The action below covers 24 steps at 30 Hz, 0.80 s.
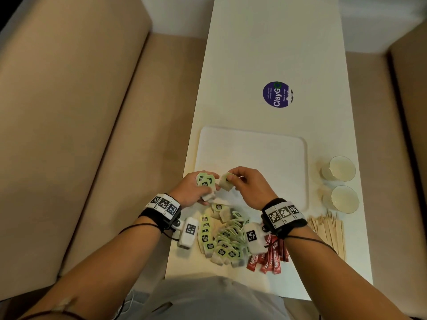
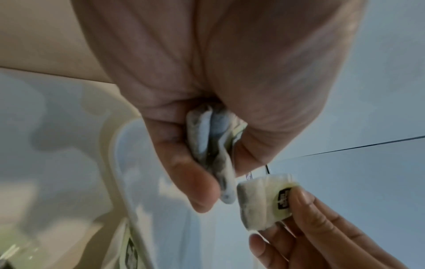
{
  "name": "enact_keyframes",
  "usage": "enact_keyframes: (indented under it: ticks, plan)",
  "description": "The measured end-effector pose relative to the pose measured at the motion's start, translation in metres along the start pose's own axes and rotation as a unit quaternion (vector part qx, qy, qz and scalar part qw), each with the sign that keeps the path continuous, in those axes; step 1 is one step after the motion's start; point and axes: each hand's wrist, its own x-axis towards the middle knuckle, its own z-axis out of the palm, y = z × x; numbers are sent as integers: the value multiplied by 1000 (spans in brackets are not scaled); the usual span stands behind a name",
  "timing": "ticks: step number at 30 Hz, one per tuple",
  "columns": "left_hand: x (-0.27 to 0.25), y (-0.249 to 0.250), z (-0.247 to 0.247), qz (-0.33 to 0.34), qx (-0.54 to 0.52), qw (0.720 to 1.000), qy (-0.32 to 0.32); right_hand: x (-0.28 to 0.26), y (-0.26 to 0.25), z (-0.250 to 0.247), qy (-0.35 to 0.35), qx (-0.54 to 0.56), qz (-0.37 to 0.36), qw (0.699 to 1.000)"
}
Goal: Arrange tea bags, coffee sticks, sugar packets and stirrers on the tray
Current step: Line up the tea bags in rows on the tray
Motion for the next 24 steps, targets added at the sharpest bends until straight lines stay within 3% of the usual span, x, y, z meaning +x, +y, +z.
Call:
enact_keyframes:
  ticks: [8, 24]
  plan:
    - [31, 2, -5, 27, 63, 997, 34, 29, 4, 2, -38, 0, -4, 999]
    - [80, 22, -34, 44, 84, 992, 88, 86, 25, 10, -4, -47, 11, 999]
